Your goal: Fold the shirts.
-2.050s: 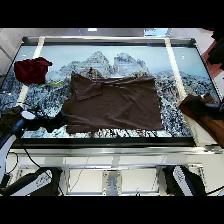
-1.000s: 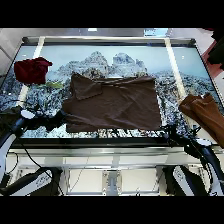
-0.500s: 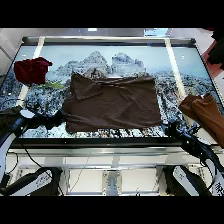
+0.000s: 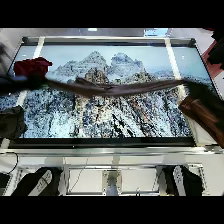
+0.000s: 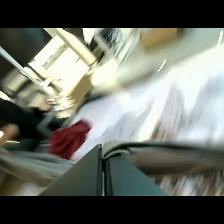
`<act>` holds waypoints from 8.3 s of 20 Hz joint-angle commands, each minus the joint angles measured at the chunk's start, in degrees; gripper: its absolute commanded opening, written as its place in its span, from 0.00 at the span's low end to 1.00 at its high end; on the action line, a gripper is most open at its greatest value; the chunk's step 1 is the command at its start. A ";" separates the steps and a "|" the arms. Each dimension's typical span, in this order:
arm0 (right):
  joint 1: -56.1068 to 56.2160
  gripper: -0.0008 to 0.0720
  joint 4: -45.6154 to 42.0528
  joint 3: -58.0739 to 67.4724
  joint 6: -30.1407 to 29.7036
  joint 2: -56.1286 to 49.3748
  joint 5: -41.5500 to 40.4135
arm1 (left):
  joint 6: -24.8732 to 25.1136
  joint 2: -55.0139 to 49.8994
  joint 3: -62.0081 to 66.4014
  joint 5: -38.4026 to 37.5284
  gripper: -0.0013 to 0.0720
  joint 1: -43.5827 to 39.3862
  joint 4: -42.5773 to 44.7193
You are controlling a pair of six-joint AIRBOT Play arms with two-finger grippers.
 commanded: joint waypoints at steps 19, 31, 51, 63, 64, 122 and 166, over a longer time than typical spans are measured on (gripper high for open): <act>13.51 0.05 -43.36 36.63 15.34 -41.09 1.18 | -8.68 -35.58 20.00 6.73 0.03 -10.43 15.67; 23.61 0.05 -50.07 34.14 19.41 -63.95 -21.44 | -10.60 -53.62 21.64 15.23 0.03 -12.22 20.09; 23.17 0.40 -56.65 29.00 25.77 -62.55 -9.53 | -9.16 -51.04 17.53 -6.32 0.82 -12.04 15.63; 17.14 0.49 -59.45 30.08 24.92 -44.37 3.02 | -21.81 3.39 -33.29 -7.26 0.82 -11.15 18.25; 17.18 0.49 -59.12 30.05 24.90 -44.37 3.63 | -26.51 6.29 -39.19 -7.87 0.82 -11.17 15.47; 2.08 0.05 -23.98 -18.14 18.25 -29.46 -2.95 | -20.31 -1.84 -36.13 8.17 0.03 -23.28 1.73; 20.98 0.05 -59.65 16.79 39.63 -61.86 -24.83 | -23.19 -47.54 0.76 22.34 0.03 -23.43 40.37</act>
